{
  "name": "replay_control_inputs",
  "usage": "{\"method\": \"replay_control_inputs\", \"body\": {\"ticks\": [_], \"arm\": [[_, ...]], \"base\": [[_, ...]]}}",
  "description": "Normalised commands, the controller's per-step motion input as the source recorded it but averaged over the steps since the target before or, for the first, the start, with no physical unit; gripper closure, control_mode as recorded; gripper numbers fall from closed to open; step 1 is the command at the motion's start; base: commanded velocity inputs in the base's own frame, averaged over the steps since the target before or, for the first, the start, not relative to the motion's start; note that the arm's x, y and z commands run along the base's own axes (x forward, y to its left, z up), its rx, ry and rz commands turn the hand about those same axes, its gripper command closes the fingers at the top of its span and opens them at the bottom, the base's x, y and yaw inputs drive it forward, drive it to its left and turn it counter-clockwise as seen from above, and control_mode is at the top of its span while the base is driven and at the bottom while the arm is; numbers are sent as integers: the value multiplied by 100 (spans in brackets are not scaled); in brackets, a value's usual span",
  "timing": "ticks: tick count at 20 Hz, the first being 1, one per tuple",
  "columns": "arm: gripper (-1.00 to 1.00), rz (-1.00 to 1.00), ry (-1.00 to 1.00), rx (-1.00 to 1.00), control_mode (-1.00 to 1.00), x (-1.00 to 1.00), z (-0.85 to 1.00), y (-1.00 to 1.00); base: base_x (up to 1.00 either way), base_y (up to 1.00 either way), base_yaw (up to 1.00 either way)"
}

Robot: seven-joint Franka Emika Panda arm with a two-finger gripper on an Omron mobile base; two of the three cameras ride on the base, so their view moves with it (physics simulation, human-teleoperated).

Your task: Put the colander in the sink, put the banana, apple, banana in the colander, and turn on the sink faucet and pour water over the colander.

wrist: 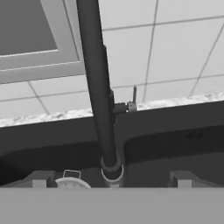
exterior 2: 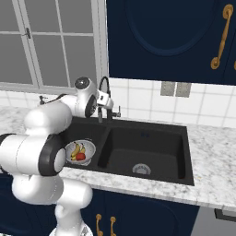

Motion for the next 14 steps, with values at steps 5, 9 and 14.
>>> {"method": "replay_control_inputs", "body": {"ticks": [5,9,14], "arm": [[-100,0,0,0,-100,38,-24,0],[-100,0,0,0,-100,44,-28,0],[-100,0,0,0,-100,41,-20,2]], "base": [[0,0,0],[0,0,0],[0,0,0]]}}
